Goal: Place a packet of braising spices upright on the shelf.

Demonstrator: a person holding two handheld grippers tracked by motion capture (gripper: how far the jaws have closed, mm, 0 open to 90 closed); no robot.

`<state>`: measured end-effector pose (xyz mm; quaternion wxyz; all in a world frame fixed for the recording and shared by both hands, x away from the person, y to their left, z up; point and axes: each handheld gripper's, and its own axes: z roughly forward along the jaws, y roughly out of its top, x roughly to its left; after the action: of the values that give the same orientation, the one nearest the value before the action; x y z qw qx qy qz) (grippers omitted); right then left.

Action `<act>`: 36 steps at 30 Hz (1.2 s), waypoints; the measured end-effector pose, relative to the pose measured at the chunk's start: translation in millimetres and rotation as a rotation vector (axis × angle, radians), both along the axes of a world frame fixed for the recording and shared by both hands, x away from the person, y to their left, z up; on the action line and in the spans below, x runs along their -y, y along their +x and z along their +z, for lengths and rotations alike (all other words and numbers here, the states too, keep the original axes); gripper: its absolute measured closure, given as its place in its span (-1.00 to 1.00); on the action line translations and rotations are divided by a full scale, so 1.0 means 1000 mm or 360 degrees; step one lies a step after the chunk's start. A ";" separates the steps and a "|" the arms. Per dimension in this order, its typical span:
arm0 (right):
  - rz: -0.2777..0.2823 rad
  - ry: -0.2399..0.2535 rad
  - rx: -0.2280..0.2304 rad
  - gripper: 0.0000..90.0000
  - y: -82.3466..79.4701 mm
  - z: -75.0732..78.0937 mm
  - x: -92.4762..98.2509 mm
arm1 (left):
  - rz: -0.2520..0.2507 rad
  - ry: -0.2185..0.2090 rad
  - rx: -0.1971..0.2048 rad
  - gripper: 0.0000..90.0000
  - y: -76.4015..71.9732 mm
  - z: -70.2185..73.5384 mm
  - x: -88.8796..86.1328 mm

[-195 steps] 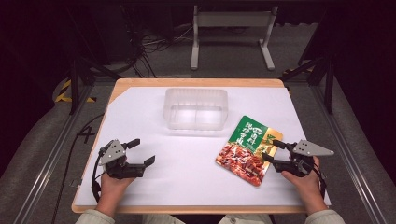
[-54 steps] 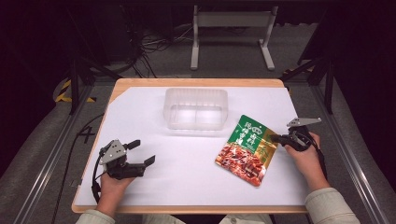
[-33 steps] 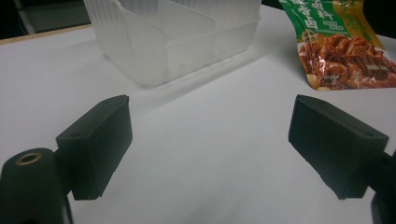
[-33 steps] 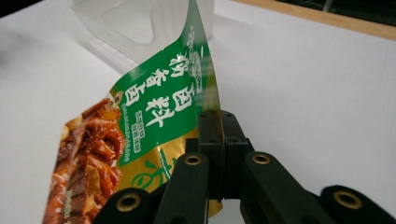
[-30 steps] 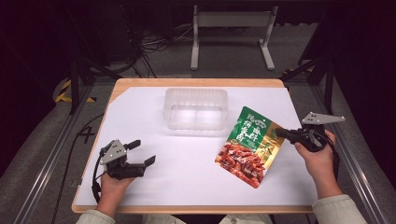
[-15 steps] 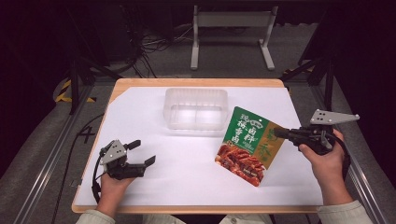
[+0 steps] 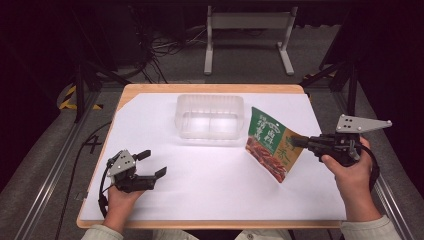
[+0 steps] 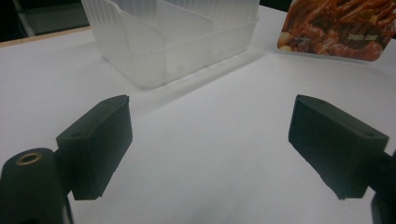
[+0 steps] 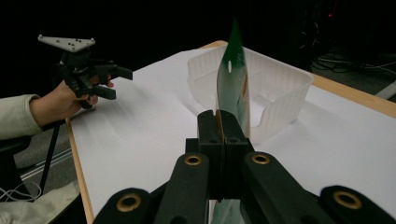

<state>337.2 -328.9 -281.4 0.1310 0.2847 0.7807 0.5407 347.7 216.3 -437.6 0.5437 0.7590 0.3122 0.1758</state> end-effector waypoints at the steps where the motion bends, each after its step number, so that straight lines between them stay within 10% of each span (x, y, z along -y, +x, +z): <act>1: 0.0000 0.0000 0.0000 1.00 0.000 0.000 0.000 | 0.0000 0.0000 0.0000 -0.68 0.000 0.000 0.000; 36: -0.0105 0.0117 0.0133 1.00 0.029 0.048 -0.008 | 0.0014 0.0001 0.0011 -0.70 -0.001 0.000 -0.001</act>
<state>366.3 -320.4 -233.1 0.1706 0.2920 0.7444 0.5757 346.5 216.9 -437.3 0.5438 0.7571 0.3136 0.1808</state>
